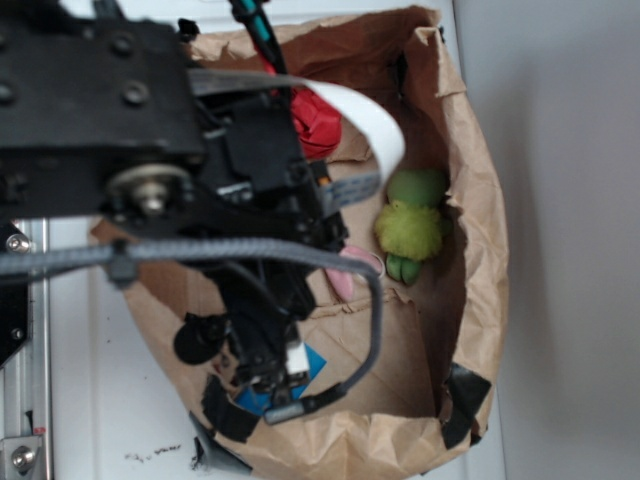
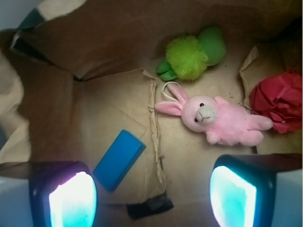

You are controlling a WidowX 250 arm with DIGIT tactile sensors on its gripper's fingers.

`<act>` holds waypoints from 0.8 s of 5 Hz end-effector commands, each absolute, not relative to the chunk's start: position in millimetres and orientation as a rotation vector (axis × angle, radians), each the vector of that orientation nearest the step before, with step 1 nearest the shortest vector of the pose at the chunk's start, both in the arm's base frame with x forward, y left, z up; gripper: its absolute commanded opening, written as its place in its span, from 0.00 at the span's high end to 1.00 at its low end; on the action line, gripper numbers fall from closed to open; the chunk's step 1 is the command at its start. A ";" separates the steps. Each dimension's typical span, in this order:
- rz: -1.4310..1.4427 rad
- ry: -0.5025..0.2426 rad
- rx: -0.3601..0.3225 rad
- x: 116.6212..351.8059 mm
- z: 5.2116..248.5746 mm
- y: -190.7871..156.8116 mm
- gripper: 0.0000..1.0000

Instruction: Grab the green animal.

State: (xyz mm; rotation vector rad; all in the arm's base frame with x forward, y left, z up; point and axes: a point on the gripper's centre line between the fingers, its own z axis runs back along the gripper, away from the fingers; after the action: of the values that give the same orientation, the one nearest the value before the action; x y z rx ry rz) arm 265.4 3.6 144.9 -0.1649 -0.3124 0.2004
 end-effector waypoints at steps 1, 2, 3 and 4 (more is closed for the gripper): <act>0.287 -0.356 -0.126 301.0 150.2 25.2 0.00; 0.416 -0.335 -0.212 313.5 140.4 30.1 0.00; 0.577 -0.412 -0.270 308.4 129.2 28.9 0.00; 0.669 -0.387 -0.295 315.7 122.9 27.1 0.00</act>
State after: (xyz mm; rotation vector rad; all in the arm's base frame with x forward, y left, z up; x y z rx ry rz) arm 307.9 19.2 104.8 -0.2828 -0.3299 0.6562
